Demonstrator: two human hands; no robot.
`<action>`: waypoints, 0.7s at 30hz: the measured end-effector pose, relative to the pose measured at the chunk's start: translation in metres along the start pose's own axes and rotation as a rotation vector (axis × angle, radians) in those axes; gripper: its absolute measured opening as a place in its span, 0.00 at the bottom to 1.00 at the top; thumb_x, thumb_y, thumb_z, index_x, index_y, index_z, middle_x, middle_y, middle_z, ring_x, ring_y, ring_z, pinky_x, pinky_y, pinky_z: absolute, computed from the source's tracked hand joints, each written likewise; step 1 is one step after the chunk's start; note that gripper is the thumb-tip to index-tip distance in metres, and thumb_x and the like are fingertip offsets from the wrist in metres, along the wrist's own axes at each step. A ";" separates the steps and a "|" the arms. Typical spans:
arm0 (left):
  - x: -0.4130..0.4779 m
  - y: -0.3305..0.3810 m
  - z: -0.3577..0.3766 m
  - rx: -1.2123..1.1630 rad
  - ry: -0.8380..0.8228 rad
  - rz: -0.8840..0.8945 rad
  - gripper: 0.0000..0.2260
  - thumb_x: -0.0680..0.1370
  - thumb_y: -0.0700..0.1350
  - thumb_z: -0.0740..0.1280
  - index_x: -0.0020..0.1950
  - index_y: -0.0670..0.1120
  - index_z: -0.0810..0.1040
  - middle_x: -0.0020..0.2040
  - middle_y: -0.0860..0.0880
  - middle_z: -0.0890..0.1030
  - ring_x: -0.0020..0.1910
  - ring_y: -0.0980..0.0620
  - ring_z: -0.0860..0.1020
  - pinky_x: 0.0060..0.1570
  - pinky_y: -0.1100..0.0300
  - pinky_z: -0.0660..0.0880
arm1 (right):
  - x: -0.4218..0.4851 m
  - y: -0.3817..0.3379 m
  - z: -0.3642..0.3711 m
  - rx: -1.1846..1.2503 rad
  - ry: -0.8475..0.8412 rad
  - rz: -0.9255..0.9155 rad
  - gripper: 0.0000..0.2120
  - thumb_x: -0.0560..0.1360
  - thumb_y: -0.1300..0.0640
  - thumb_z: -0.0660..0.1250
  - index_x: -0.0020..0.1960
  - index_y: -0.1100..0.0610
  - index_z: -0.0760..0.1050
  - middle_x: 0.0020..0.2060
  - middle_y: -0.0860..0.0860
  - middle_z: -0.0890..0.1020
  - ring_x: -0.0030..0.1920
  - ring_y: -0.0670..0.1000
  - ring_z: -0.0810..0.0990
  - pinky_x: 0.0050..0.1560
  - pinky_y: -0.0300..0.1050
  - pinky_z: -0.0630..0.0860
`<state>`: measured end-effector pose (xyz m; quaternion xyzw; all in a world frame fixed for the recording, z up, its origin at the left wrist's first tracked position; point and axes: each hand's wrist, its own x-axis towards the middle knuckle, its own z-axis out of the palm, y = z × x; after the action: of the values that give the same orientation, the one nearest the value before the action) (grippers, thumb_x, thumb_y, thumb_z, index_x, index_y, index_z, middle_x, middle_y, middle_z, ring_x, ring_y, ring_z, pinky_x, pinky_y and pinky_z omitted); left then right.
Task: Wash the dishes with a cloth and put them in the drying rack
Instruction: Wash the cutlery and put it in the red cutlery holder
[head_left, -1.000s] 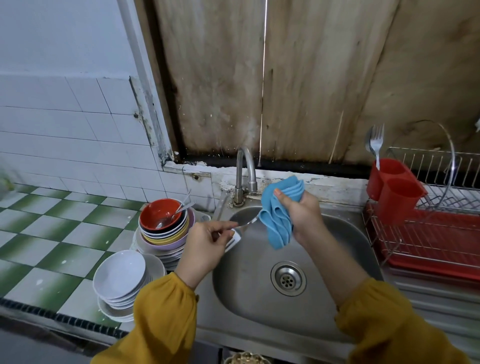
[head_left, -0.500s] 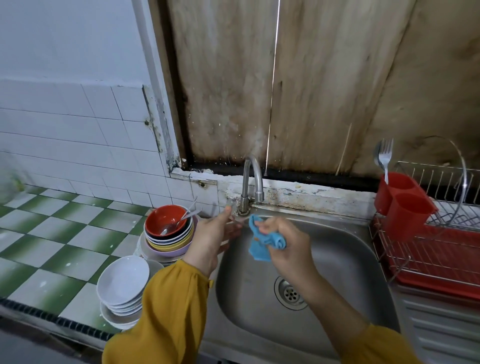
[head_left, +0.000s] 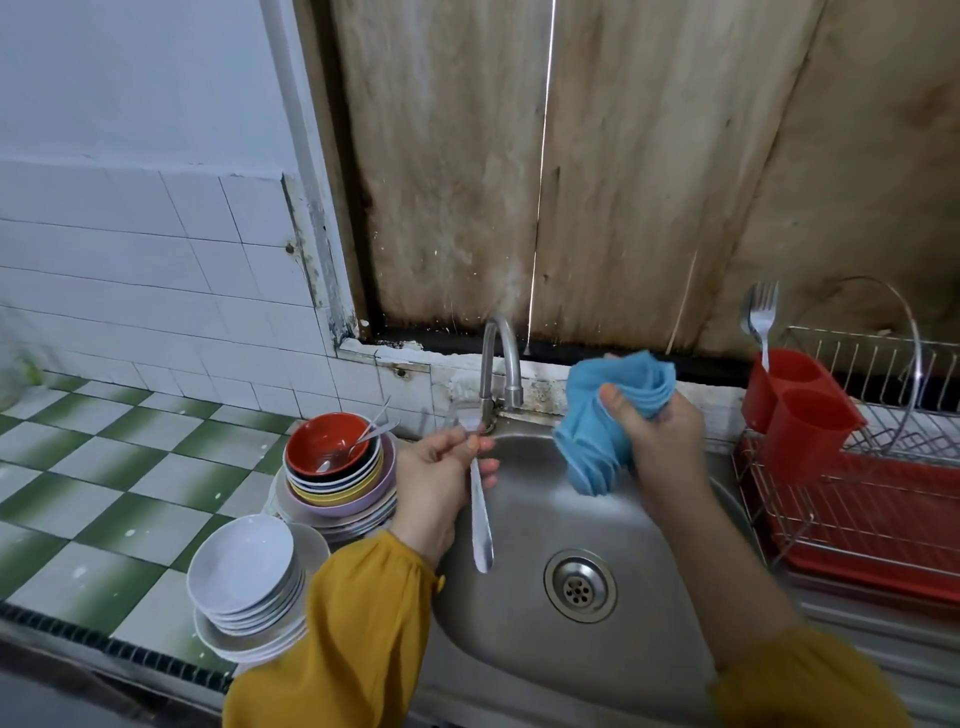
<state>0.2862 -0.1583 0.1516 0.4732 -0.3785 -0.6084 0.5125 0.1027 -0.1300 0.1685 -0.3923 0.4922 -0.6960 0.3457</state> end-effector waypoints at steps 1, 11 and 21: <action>-0.003 0.000 0.004 0.026 -0.027 0.027 0.07 0.80 0.33 0.63 0.56 0.37 0.78 0.37 0.46 0.82 0.28 0.56 0.79 0.31 0.64 0.79 | 0.001 -0.002 0.008 0.084 0.058 0.023 0.06 0.75 0.63 0.69 0.48 0.54 0.79 0.47 0.51 0.84 0.49 0.52 0.84 0.49 0.48 0.80; -0.005 -0.012 0.017 0.345 -0.081 0.382 0.07 0.76 0.35 0.66 0.41 0.37 0.83 0.37 0.36 0.82 0.35 0.49 0.77 0.37 0.44 0.78 | 0.004 0.008 0.061 -0.128 -0.085 0.052 0.29 0.70 0.66 0.75 0.67 0.52 0.71 0.54 0.52 0.82 0.53 0.51 0.82 0.55 0.51 0.80; -0.001 -0.003 0.000 0.451 -0.129 0.499 0.07 0.75 0.35 0.68 0.43 0.42 0.86 0.38 0.47 0.86 0.39 0.45 0.84 0.42 0.52 0.80 | 0.005 -0.001 0.050 -0.163 -0.375 -0.029 0.26 0.69 0.69 0.75 0.62 0.54 0.72 0.51 0.50 0.79 0.47 0.41 0.79 0.49 0.37 0.78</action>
<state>0.2858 -0.1567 0.1490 0.4280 -0.6393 -0.3938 0.5030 0.1442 -0.1551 0.1806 -0.5489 0.4681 -0.5735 0.3882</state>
